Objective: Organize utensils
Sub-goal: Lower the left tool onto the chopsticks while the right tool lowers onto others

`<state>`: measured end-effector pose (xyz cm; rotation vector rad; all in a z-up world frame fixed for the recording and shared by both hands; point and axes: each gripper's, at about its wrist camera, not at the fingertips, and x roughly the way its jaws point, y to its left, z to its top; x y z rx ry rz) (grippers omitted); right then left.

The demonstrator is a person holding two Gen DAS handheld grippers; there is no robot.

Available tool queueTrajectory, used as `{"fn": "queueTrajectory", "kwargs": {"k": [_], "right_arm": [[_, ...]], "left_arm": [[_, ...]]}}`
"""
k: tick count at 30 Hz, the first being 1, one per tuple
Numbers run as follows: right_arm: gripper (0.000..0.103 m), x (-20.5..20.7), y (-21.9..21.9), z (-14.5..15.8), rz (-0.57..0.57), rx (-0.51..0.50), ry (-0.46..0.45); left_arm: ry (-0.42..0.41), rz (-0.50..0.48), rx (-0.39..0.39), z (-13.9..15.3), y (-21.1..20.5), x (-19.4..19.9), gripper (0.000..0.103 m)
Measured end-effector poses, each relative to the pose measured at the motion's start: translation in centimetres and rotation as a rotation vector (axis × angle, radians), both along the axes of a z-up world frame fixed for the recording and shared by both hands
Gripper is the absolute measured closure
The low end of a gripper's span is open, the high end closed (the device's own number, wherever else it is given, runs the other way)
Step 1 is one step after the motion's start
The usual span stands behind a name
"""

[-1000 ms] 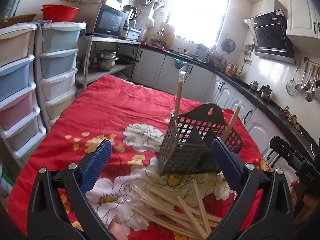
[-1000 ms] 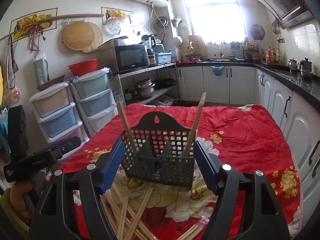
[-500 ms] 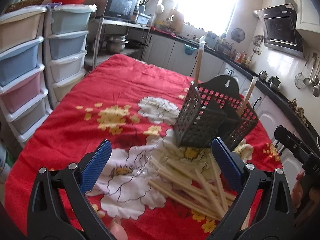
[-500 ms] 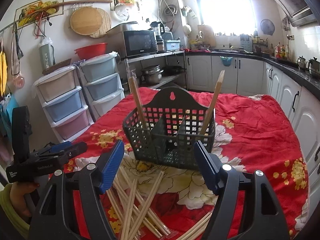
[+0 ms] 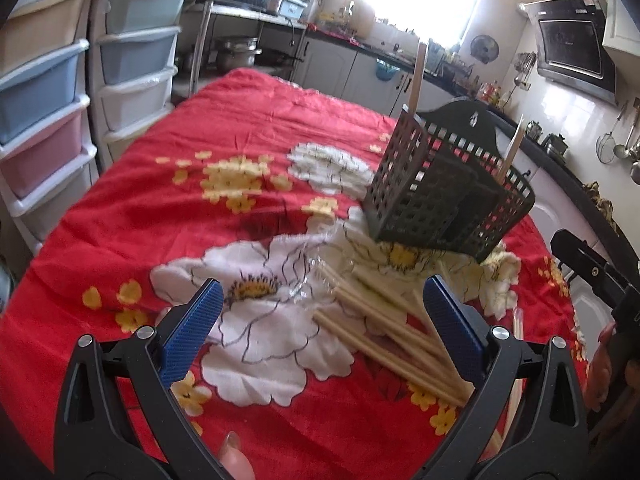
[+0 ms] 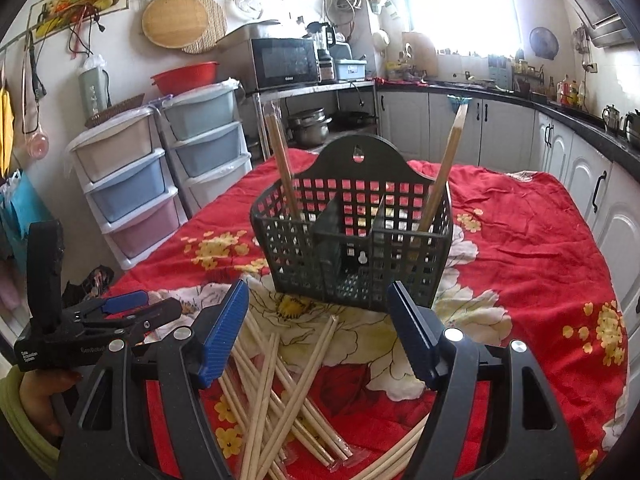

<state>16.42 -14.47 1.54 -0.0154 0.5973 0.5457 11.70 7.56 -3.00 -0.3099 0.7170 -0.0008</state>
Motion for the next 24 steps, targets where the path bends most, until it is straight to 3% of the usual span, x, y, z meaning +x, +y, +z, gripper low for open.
{"fn": "queueTrajectory", "kwargs": {"k": [6,8,13,18,24], "right_arm": [[0.034,0.6,0.2,-1.2,-0.01,-0.019,0.042],[0.034,0.8,0.3,-1.6,-0.014,-0.029,0.05],[0.035,1.2,0.3,-2.2,-0.02,-0.046,0.068],[0.042,1.8,0.7,-3.0,-0.013,-0.072,0.095],[0.054,2.9,1.4,-4.5,-0.006,-0.104,0.164]], "left_arm": [[0.048,-0.002,-0.017,-1.2,0.1,0.1,0.011],[0.057,-0.009,-0.031,-1.5,0.2,0.3,0.015],[0.096,-0.025,-0.058,-2.4,0.1,0.6,0.041],[0.141,-0.044,-0.116,-3.4,0.2,1.1,0.067],[0.172,-0.041,-0.216,-4.4,1.0,1.9,0.072]]}}
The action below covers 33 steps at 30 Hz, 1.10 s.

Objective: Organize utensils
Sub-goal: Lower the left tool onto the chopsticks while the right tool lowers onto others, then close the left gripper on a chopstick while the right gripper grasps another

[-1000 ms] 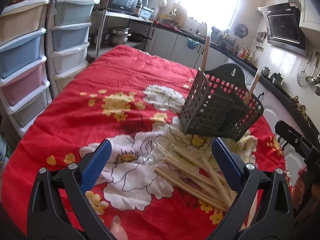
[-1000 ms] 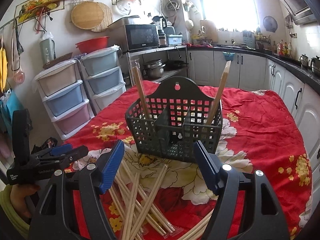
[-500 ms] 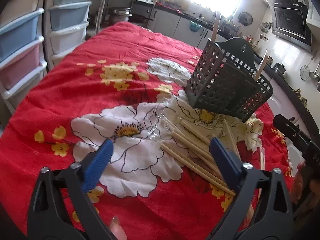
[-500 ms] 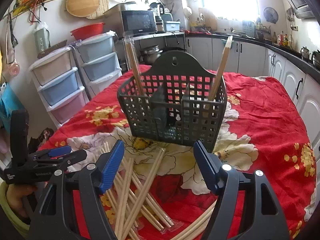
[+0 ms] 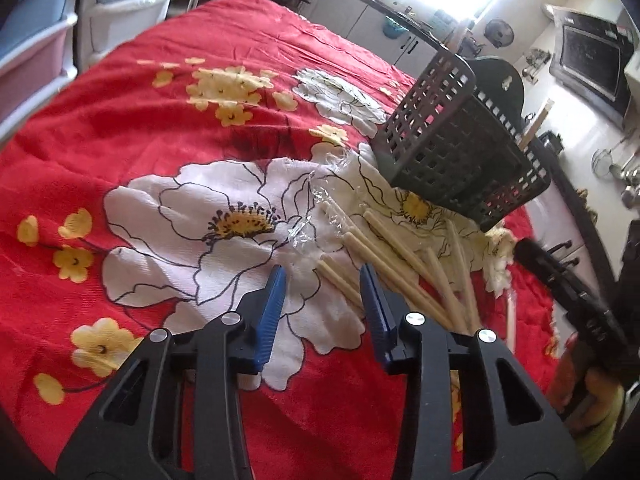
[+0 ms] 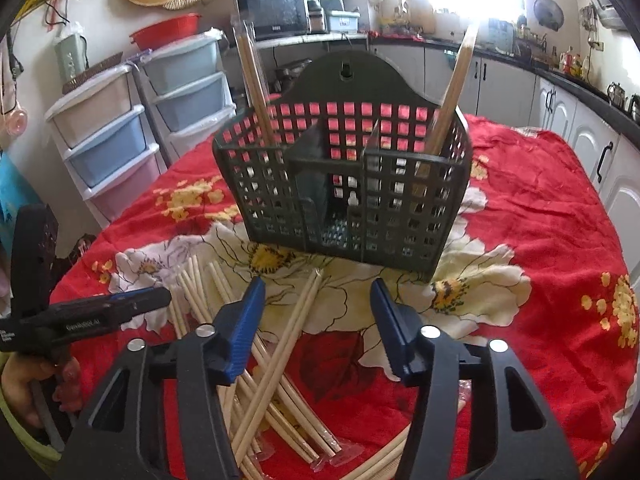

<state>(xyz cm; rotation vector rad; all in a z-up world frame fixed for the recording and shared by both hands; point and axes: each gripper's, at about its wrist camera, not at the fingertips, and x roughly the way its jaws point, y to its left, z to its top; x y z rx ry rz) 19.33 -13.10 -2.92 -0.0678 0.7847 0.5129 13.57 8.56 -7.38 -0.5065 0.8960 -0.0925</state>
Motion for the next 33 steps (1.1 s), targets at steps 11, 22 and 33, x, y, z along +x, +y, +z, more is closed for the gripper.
{"fn": "queueTrajectory", "kwargs": {"k": [11,22,33], "right_arm": [[0.069,2.9,1.9,-2.8,0.008,-0.014,0.152],[0.077,5.6,2.7,-4.5,-0.024,0.031,0.26],[0.088,6.5,2.1,-4.6,-0.044,0.048,0.294]], "left_arm": [[0.013,0.027,-0.072,-0.7,1.0,1.3,0.078],[0.01,0.038,-0.1,-1.1,1.7,1.4,0.085],[0.014,0.043,-0.103,-1.5,2.1,2.2,0.097]]}}
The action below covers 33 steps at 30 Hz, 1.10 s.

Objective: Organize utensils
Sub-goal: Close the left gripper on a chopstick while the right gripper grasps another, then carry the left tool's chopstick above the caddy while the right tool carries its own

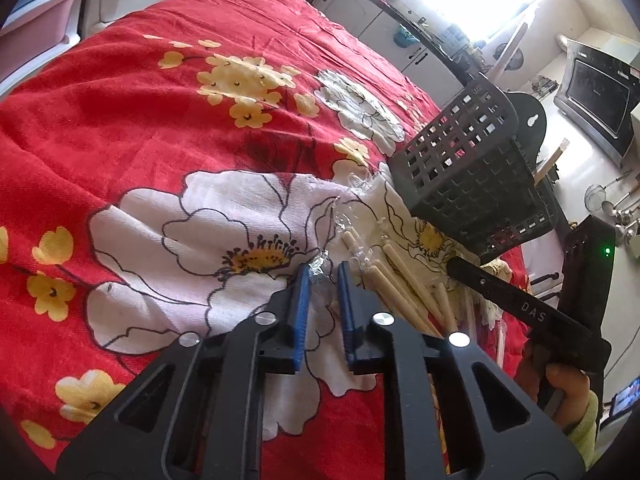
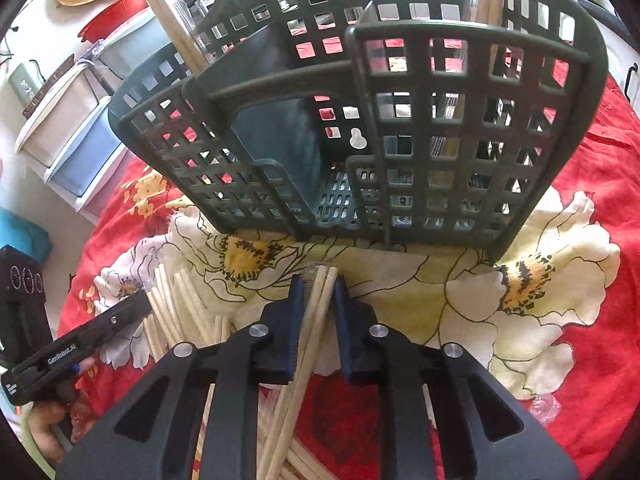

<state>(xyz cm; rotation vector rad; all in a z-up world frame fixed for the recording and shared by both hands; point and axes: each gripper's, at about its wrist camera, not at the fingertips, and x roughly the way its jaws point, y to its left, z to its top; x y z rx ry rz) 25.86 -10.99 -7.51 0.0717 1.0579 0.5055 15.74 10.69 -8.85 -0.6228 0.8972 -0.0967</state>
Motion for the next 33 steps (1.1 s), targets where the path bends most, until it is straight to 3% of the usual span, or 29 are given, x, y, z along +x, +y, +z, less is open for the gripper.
{"fn": "queueTrajectory", "kwargs": {"k": [6,11,25,33], "right_arm": [[0.091,-0.4,-0.5,0.8,-0.001,0.029,0.0],[0.092,-1.7,-1.1,2.5,0.006,0.059,-0.029],[0.093,-4.5,-1.3,8.1,0.07,0.108,-0.166],[0.093,-5.5,-1.7,10.3,0.082,0.121,-0.23]], "left_arm": [[-0.004,-0.003,-0.04,-0.2,0.9,-0.2,0.102],[-0.04,0.012,-0.021,1.2,1.4,-1.2,0.103],[-0.208,0.059,0.053,7.5,3.1,-4.1,0.103],[-0.301,0.027,0.077,11.3,1.9,-4.2,0.103]]}}
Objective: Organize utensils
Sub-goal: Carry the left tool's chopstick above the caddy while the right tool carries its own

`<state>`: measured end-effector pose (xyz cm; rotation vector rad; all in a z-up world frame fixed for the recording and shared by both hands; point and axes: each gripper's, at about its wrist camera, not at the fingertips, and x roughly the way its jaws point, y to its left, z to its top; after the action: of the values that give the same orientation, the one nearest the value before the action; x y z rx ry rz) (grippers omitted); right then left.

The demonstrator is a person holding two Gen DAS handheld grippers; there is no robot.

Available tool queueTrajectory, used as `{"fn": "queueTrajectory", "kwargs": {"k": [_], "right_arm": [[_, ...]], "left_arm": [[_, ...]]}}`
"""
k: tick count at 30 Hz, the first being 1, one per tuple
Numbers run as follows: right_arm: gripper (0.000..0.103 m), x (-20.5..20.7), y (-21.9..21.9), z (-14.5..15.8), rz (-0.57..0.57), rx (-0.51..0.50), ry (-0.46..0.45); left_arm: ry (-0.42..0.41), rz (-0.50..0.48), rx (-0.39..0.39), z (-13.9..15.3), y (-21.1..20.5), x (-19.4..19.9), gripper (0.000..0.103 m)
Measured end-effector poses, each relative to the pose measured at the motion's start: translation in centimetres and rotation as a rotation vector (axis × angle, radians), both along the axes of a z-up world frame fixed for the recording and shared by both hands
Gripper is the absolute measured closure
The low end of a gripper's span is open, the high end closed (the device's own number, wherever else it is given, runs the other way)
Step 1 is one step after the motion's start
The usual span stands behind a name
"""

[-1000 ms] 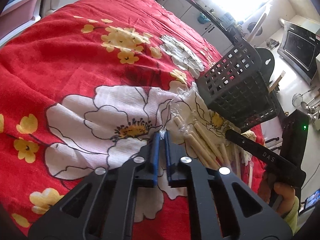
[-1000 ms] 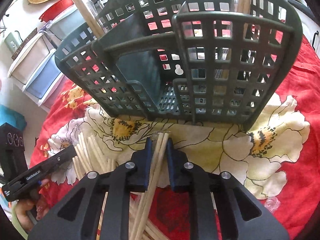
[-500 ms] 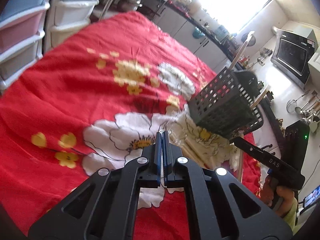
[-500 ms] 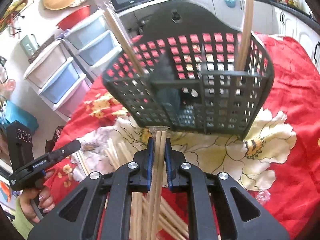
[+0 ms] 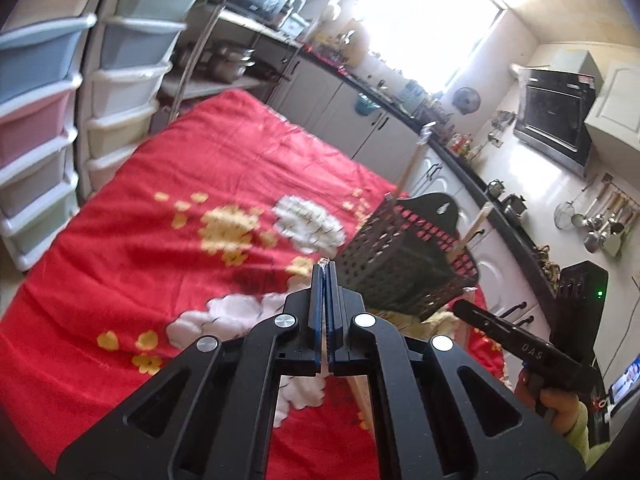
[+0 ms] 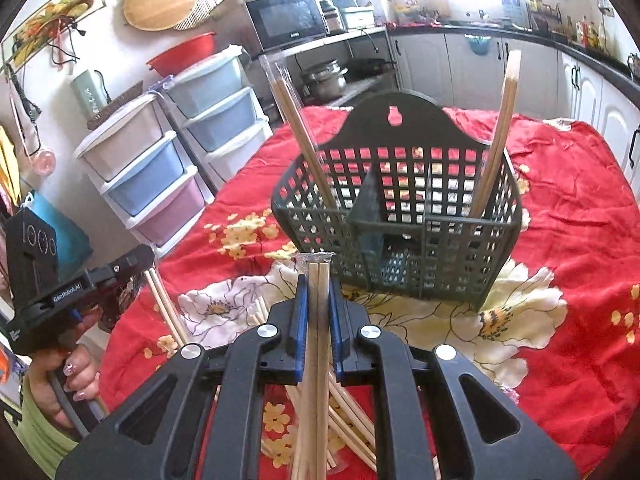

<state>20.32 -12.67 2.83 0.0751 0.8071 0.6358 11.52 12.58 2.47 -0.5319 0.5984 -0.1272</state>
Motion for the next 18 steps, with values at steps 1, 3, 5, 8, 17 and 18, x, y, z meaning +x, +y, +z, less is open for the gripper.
{"fn": "queueTrajectory", "kwargs": {"k": [1,3,5,8,17,18], "right_arm": [[0.093,-0.1,-0.1,0.2,-0.001,0.001,-0.006],[0.093,-0.2,-0.3,0.6,-0.004,0.005,-0.019],[0.093,-0.5,-0.8,1.1,-0.007,0.012,-0.033],[0.093,-0.8,-1.3,1.9,-0.01,0.018,-0.058],[0.095,-1.9,-2.4,4.4,-0.023,0.038,-0.135],[0.095,-2.0,-2.5,4.6,-0.024,0.039,-0.143]], "left_arm": [[-0.007,-0.006,0.002,0.3,-0.2,0.0,0.103],[-0.023,-0.023,0.009,1.0,-0.9,0.1,0.103],[-0.04,-0.046,0.02,1.8,-1.9,0.3,0.103],[-0.061,-0.081,0.033,2.8,-3.2,0.8,0.103],[-0.138,-0.189,0.066,6.0,-7.2,1.9,0.103],[-0.147,-0.198,0.069,6.4,-7.6,2.0,0.103]]}}
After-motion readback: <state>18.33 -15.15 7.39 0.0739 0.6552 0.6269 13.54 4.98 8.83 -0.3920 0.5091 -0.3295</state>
